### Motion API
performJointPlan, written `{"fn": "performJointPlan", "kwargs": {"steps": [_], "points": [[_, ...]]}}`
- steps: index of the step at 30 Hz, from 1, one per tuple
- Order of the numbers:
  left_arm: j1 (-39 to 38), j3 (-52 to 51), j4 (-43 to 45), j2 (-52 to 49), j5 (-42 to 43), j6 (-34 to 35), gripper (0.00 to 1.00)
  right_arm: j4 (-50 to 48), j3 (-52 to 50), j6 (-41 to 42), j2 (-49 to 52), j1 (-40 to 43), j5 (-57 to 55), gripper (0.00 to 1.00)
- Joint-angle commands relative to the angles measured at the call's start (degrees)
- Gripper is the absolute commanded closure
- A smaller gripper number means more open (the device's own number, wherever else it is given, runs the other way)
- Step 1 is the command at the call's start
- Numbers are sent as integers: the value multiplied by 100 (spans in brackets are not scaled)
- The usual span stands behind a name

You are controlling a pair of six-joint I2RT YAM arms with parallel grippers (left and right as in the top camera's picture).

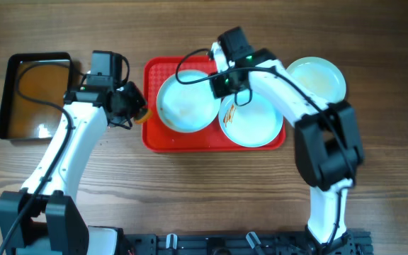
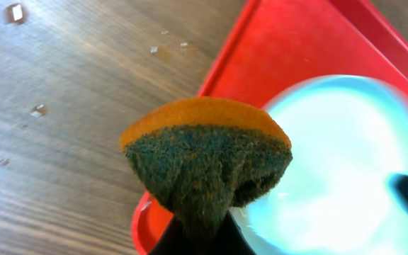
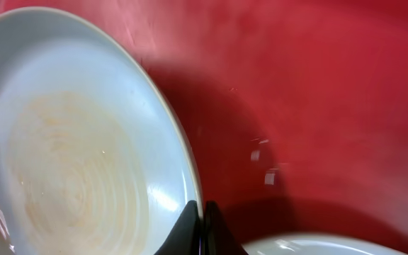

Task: Clean dirty plates on tray and stack at the side
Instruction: 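Scrub the plate again with the sponge in the left gripper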

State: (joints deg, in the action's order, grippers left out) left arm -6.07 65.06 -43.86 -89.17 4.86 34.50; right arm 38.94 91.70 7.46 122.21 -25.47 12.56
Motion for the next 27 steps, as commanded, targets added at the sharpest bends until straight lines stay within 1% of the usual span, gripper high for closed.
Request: {"fn": "performJointPlan", "kwargs": {"steps": [1,6,9,10,12,15,16,17,18,20,24,27], "points": [[-367,-22,289,2,87,-280,96,-63,81,994,391,-48,92,96],[-776,-22,717,-197,-61,-278,96,-109,37,2046,396,-59,-872,96],[-918,-22,857,-584,-59,-278,96,-151,-136,2787,396,-59,-1128,96],[-964,-22,953,-723,-61,-280,96,-197,-188,2837,396,-59,-1113,96],[-1032,-22,1318,-1040,-48,-280,96,-225,-271,2514,396,-92,-1106,96],[-1034,-22,1766,-1246,0,-289,96,-245,-286,1565,396,-195,-1106,96],[-1034,-22,1847,-1261,59,-455,96,-243,-293,1414,396,-236,-1099,96],[-1034,-22,1923,-1274,177,-789,96,-295,-295,1156,396,-293,-890,96],[-1034,-22,1926,-1274,173,-977,96,-389,-295,911,396,-323,-584,96],[-1034,-22,1912,-1279,177,-1182,96,-496,-295,579,396,-356,-90,96],[-1034,-22,1766,-1351,175,-1182,96,-452,-295,597,396,-358,-68,96],[-1034,-22,1515,-1598,177,-1185,96,-461,-295,667,396,-358,-116,96]]}}
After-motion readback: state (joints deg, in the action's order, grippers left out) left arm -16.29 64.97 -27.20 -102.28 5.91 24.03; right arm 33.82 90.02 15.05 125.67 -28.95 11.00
